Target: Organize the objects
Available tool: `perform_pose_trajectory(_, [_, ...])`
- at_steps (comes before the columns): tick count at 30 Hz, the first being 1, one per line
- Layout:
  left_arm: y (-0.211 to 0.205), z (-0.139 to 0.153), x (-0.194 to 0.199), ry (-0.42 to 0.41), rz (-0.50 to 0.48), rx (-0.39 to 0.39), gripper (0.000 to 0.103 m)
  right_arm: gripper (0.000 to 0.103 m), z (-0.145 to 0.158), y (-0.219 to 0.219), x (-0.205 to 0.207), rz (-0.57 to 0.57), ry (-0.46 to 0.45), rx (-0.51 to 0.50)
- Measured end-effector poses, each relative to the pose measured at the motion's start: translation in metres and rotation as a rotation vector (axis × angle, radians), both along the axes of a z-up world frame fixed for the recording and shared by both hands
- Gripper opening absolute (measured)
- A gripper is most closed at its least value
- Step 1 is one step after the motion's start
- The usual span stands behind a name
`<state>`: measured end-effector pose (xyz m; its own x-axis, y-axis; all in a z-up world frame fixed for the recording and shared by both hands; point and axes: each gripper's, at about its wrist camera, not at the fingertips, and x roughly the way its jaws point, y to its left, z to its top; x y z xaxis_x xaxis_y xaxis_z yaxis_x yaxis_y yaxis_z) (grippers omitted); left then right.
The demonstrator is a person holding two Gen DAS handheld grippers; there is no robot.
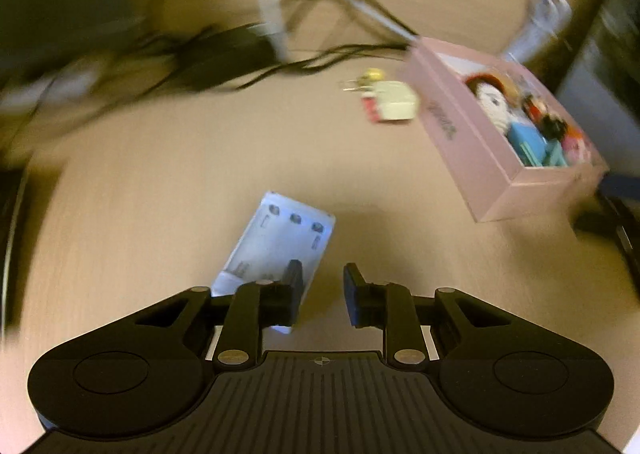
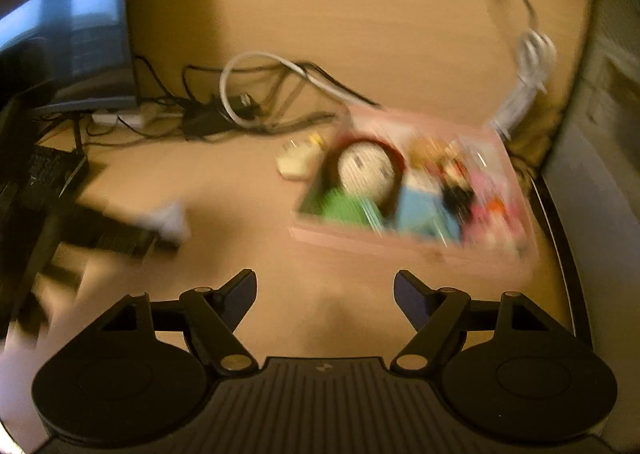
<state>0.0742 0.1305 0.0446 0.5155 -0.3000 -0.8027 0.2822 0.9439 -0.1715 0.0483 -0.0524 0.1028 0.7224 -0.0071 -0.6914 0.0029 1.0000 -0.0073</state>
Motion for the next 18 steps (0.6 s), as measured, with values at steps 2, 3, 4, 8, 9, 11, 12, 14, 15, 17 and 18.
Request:
perform_pose_trajectory(2, [0.018, 0.001, -0.015, 0.017, 0.081, -0.05, 0.024, 0.076, 0.01, 0.014, 0.028, 0.004, -0.023, -0.021])
perform_pose_trajectory(3, [0.025, 0.001, -0.022, 0.019, 0.102, -0.062, 0.024, 0.076, 0.014, 0.022, 0.044, 0.005, -0.03, -0.029])
perform_pose_trajectory(4, [0.031, 0.002, -0.028, 0.016, 0.113, -0.071, 0.024, 0.076, 0.016, 0.029, 0.061, 0.003, -0.023, -0.035])
perform_pose_trajectory(8, [0.058, 0.007, -0.041, 0.001, 0.14, -0.166, 0.025, 0.076, -0.003, 0.057, 0.141, -0.019, 0.081, -0.133])
perform_pose_trajectory(9, [0.065, 0.009, -0.044, -0.002, 0.151, -0.176, 0.025, 0.071, -0.014, 0.066, 0.156, -0.016, 0.097, -0.202])
perform_pose_trajectory(11, [0.078, 0.013, -0.045, 0.0, 0.169, -0.179, 0.025, 0.065, -0.034, 0.079, 0.177, -0.003, 0.137, -0.327])
perform_pose_trajectory(12, [0.082, 0.015, -0.044, 0.002, 0.173, -0.18, 0.025, 0.064, -0.043, 0.083, 0.184, 0.001, 0.16, -0.37])
perform_pose_trajectory(14, [0.09, 0.019, -0.044, -0.011, 0.177, -0.183, 0.025, 0.059, -0.059, 0.088, 0.196, -0.009, 0.2, -0.437])
perform_pose_trajectory(15, [0.093, 0.021, -0.044, -0.02, 0.182, -0.181, 0.025, 0.055, -0.066, 0.089, 0.199, -0.016, 0.217, -0.461])
perform_pose_trajectory(17, [0.099, 0.023, -0.042, -0.029, 0.187, -0.184, 0.025, 0.053, -0.073, 0.09, 0.203, -0.029, 0.224, -0.489])
perform_pose_trajectory(18, [0.101, 0.024, -0.042, -0.031, 0.188, -0.189, 0.025, 0.052, -0.074, 0.092, 0.203, -0.034, 0.227, -0.501])
